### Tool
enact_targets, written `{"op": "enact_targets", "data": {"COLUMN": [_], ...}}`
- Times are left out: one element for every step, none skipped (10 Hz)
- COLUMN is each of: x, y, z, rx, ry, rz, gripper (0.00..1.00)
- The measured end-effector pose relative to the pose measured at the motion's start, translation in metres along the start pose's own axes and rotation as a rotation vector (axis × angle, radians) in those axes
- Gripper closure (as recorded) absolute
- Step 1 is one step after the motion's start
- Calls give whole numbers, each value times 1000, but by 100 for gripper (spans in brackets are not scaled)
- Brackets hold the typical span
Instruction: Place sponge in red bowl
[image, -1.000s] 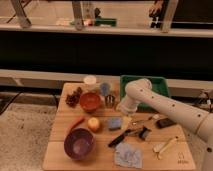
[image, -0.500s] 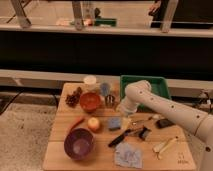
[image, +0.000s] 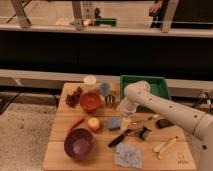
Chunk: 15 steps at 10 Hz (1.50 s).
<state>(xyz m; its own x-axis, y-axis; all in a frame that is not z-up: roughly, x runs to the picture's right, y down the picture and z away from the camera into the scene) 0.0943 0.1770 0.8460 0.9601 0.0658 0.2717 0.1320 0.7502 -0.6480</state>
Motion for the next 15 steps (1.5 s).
{"op": "enact_targets", "data": {"x": [0,-1,-2,-3,-3,-3,-2,-2,-3,-4,-6,-7,-7,-7,-6], "y": [0,-1,0,0,0,0,1,1,1,1,0,-1,-2,-2,-2], "z": [2,3,4,4,5,5,5,5,5,6,6,6,7,7,8], "rx": [-2,-3,-8,-11,-14,-15,-17,-19,-20,-21,-21,-21,-21,-21,-21], "ry": [3,5,8,9,10,10,13,24,25,27,29,29,28,28,28], "rz": [-2,-4,-7,-9,-11,-13,-15,-20,-21,-21,-22,-21,-17,-13,-9], "gripper": [20,20,20,20,20,20,20,20,20,20,20,20,20,20,20]}}
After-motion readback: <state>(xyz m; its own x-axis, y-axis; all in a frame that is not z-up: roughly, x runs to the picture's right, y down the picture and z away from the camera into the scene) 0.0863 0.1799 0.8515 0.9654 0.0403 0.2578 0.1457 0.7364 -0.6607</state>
